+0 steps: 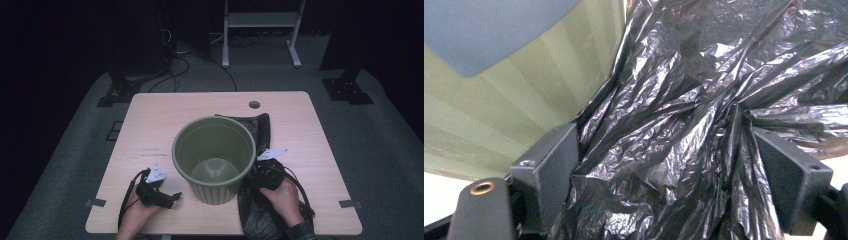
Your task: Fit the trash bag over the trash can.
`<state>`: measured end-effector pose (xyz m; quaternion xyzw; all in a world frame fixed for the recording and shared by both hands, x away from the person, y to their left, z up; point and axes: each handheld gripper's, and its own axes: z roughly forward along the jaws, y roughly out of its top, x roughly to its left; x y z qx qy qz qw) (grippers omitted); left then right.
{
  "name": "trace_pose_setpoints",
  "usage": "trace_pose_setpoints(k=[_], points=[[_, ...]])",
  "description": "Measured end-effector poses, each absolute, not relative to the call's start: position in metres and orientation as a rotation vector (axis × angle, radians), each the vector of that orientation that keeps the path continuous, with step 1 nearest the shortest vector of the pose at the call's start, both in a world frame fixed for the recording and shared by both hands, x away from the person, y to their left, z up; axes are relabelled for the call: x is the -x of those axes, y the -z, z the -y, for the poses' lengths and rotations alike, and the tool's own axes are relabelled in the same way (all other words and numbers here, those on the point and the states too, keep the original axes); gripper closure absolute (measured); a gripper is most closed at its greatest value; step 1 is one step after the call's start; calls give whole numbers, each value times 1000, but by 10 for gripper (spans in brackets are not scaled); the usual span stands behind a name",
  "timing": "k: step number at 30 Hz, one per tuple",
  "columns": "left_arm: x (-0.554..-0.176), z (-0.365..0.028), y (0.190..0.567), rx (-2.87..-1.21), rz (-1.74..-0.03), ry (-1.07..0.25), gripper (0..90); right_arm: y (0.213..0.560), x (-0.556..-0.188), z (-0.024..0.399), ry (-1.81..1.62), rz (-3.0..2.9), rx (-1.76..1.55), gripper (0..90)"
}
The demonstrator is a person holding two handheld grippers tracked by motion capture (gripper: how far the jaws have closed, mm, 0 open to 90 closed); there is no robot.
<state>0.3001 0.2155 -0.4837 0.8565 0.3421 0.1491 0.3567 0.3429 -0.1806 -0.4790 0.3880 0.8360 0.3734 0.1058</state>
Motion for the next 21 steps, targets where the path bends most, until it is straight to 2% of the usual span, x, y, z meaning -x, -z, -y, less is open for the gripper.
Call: trace_pose_setpoints(k=[12,15,21], points=[[-300,-216,484,-2211,-883,-385,0,480,-338,177,-1020,-2412,-1091,295],[-300,-216,484,-2212,-883,-385,0,480,-336,180,-1035,-2391,-1101,382],[-300,-216,484,-2211,-883,-385,0,479,-333,188,-1056,-2391,-1087,635]])
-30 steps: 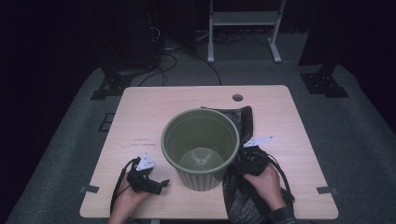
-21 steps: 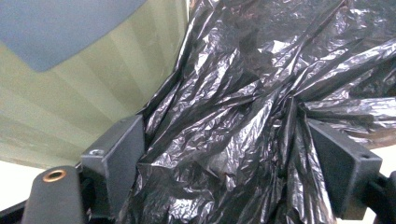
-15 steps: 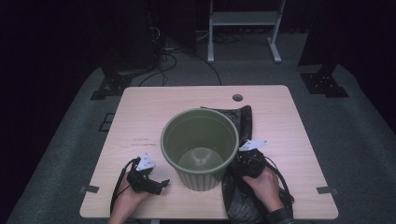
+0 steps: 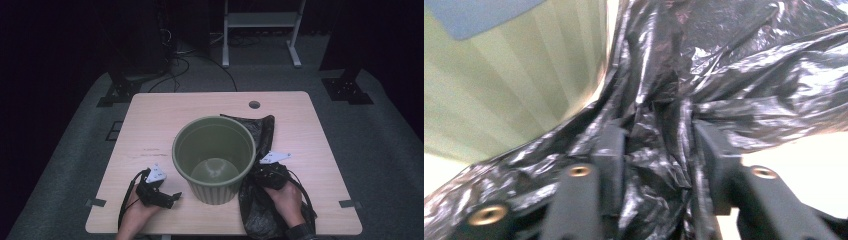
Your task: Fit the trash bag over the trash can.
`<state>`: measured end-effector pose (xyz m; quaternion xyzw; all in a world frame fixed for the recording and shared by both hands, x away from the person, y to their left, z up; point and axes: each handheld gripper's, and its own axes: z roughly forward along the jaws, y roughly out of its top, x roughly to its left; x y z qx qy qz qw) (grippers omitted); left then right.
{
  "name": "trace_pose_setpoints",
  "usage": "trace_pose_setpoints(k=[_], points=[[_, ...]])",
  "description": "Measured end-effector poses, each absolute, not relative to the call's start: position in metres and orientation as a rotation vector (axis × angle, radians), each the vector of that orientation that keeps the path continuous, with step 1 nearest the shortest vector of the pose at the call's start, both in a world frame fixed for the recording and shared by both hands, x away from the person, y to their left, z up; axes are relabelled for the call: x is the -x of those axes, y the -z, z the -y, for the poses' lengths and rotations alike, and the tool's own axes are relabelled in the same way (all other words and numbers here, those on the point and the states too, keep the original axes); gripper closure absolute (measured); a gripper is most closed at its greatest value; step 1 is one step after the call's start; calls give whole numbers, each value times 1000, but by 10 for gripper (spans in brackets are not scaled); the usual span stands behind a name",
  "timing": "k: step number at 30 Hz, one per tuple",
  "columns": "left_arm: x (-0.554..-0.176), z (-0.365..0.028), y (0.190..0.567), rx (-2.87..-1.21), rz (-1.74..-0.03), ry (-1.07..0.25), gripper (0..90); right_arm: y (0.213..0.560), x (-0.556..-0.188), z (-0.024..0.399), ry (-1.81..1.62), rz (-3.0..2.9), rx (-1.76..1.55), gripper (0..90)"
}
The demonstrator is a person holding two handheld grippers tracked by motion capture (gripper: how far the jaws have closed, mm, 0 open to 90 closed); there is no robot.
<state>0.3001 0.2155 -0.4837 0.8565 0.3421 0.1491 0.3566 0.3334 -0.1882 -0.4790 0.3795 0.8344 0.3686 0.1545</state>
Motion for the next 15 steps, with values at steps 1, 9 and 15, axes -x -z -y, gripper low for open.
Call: trace_pose_setpoints(k=[1,9,15], points=[[-300,-216,484,-2211,-883,-385,0,479,-333,190,-1059,-2393,-1093,685],[-300,-216,484,-2211,-883,-385,0,478,-331,205,-1131,-2484,-1090,878],[-300,-216,484,-2211,-883,-385,0,463,-325,213,-1219,-2522,-1052,876]])
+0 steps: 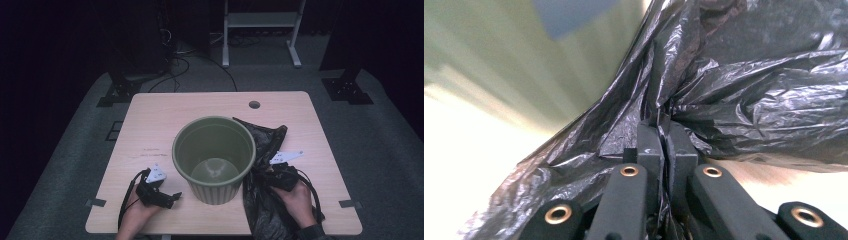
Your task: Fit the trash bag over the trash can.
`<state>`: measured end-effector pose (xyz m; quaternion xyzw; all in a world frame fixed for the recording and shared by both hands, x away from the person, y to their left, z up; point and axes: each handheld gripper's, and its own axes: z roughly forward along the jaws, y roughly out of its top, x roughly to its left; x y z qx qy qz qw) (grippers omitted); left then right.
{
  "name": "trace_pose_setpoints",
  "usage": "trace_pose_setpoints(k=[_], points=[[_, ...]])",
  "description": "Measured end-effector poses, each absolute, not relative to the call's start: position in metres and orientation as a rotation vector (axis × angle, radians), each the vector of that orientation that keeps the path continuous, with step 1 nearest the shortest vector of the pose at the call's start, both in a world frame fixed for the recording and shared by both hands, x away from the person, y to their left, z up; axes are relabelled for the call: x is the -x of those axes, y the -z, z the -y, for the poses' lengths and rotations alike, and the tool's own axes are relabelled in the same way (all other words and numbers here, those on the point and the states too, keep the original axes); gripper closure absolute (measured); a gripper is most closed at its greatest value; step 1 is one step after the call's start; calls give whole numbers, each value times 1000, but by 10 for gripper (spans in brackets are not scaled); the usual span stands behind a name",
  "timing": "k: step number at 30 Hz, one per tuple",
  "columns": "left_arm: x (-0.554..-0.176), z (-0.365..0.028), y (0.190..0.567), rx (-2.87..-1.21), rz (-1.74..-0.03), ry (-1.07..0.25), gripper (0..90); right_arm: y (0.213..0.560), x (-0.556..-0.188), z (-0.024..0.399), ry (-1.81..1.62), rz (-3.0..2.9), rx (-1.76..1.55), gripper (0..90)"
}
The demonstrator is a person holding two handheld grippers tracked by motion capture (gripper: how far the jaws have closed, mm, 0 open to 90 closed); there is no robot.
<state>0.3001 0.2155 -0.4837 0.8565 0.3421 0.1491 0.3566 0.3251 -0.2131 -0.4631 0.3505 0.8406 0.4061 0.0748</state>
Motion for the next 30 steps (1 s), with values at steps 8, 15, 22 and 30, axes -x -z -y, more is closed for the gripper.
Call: trace_pose_setpoints(k=[8,15,22,30], points=[[-300,-216,484,-2211,-884,-385,0,441,-315,219,-1304,-2568,-951,875],[-300,-216,484,-2211,-883,-385,0,422,-307,224,-1405,-2577,-849,876],[-300,-216,484,-2211,-884,-385,0,397,-299,224,-1486,-2587,-737,875],[-300,-216,484,-2211,-884,-385,0,375,-293,225,-1587,-2595,-633,874]])
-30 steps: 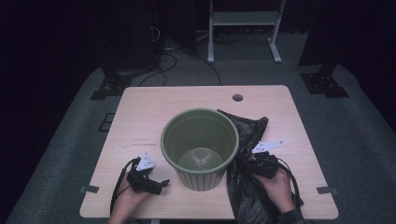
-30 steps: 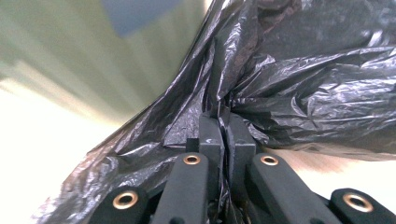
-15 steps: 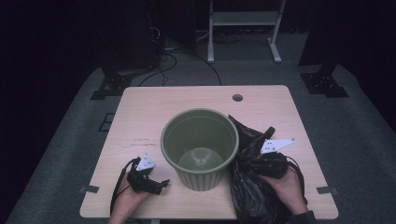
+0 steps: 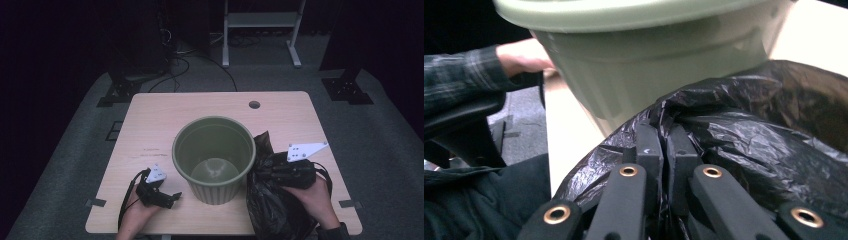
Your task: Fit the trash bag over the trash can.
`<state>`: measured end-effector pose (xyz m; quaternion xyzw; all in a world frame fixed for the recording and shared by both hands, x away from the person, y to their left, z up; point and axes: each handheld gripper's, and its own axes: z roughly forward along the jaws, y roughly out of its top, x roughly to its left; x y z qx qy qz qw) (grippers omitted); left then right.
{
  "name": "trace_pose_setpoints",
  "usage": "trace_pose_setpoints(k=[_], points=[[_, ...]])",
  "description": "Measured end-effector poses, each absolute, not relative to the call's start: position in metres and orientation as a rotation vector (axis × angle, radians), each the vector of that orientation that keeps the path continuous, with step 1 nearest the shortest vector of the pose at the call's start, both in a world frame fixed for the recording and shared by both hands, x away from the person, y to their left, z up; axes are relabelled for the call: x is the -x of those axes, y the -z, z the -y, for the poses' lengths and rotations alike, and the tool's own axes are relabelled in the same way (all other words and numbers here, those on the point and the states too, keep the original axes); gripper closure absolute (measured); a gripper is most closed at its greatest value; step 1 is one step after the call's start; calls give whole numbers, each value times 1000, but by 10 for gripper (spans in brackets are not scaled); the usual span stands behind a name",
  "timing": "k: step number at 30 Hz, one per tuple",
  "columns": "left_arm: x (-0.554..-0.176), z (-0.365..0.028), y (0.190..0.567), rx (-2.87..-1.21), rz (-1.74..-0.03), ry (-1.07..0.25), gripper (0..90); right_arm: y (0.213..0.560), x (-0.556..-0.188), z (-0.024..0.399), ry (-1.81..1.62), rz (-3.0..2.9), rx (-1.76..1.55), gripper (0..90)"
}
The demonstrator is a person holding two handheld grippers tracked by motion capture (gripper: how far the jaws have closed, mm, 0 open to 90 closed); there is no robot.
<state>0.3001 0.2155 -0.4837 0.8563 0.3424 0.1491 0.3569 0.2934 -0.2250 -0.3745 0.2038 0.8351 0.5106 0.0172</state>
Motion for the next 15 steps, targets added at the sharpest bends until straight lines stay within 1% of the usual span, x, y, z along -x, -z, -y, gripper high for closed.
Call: trace_pose_setpoints(k=[15], points=[[-300,-216,484,-2216,-881,-385,0,331,-278,227,-1762,-2591,-407,873]])
